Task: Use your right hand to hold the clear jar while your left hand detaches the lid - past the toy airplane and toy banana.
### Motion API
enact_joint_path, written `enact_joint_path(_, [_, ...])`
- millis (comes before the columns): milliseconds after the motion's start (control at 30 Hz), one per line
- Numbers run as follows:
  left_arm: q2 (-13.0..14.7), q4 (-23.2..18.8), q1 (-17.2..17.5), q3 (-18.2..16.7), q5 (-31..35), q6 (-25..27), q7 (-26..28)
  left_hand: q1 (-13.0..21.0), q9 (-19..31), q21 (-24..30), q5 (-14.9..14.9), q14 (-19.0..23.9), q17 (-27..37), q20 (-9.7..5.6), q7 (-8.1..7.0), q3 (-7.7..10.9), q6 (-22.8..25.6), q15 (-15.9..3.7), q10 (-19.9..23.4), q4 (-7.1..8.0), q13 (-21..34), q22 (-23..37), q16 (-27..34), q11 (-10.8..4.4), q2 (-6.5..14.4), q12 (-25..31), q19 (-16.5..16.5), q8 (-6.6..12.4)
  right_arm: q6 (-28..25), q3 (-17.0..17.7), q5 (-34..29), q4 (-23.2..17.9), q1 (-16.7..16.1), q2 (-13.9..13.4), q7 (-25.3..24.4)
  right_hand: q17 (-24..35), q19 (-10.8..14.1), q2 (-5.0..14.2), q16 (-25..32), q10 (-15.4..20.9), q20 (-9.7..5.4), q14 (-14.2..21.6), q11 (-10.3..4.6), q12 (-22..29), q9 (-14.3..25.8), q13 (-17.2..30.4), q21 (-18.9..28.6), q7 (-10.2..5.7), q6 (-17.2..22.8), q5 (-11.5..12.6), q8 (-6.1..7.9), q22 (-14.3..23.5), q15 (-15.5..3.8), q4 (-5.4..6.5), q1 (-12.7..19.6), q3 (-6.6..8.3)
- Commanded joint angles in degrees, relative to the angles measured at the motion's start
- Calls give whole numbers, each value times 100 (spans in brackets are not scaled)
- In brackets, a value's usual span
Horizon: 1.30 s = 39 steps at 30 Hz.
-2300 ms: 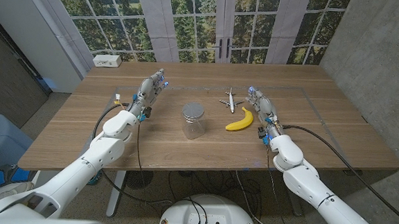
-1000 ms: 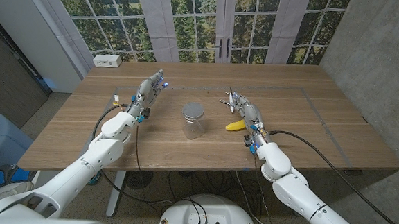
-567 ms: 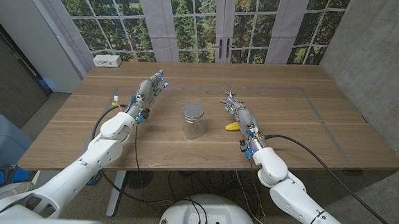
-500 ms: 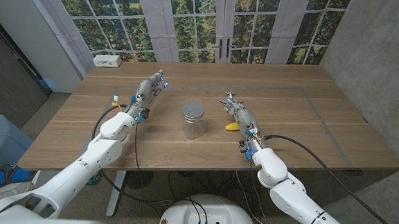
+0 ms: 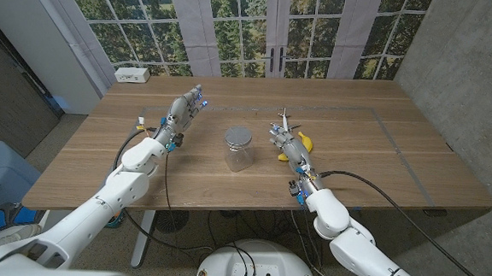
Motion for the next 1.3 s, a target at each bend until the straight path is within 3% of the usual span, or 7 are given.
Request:
enact_joint_path(33, [77,-58,11,-12,-35,0,-142,-40,24,-23,39,-41,15,-594,-4,12,-59,-336,-33,-49,22,10,14,12,362,-10,7,37,-181,-213,-675,-118,-145,81,-458,-24,71,-119,16,-2,68,27,59,46,33,19,-35,76,1,12,53,18,45,-8,220,46])
enact_joint_path(200, [108,-93,27,-15,-39,29,-150,-43,24,-23,39,-43,16,-584,-2,12,-62,-331,-33,-50,22,10,13,22,364,-8,9,37,-246,-293,-959,-75,-161,143,-651,-63,168,-481,41,28,77,106,37,74,40,36,-55,67,16,-79,88,20,22,15,375,-38])
enact_joint_path(433, [149,-103,1,6,-44,83,-221,-46,24,-24,40,-46,16,-585,0,12,-72,-326,-33,-50,22,10,13,22,366,-8,11,34,-369,-396,-1194,-28,-172,189,-788,-84,238,-751,47,56,73,142,17,91,44,47,-70,52,18,-64,102,23,2,35,459,-119])
enact_joint_path(700, [184,-91,-14,-6,-64,71,-305,-51,24,-23,42,-44,18,-583,0,13,-73,-320,-37,-46,22,10,15,27,370,-8,15,35,-654,-522,-1556,-6,-158,277,-1055,-105,281,-1024,25,-15,46,101,-12,71,51,61,-106,35,-102,50,67,25,-14,50,614,-196])
enact_joint_path(900, [234,-118,-7,-21,-79,96,-344,-57,24,-23,44,-42,20,-576,11,14,-74,-325,-39,-42,22,10,17,29,372,-8,19,37,-1048,-634,-1777,-78,-105,308,-1156,-105,165,-1284,-16,-254,39,-74,-17,21,74,95,-231,52,-444,282,-1,34,-13,98,983,-296])
enact_joint_path(1133, [311,-209,36,-48,-86,166,-317,-67,24,-22,48,-38,23,-578,14,18,-70,-325,-37,-31,23,11,20,34,376,-6,25,40,-1320,-765,-1911,-27,19,368,-1210,-79,11,-1289,-41,-442,110,-273,28,7,93,127,-320,120,-667,414,-22,43,71,155,1146,-370])
enact_joint_path(1300, [352,-245,36,-61,-90,205,-322,-74,24,-21,51,-40,25,-573,16,20,-72,-323,-36,-23,23,11,20,35,376,-5,31,40,-1559,-845,-1970,-7,88,440,-1288,-49,-71,-1064,-33,-618,193,-416,101,6,107,156,-364,200,-821,526,-4,46,164,134,1530,-233])
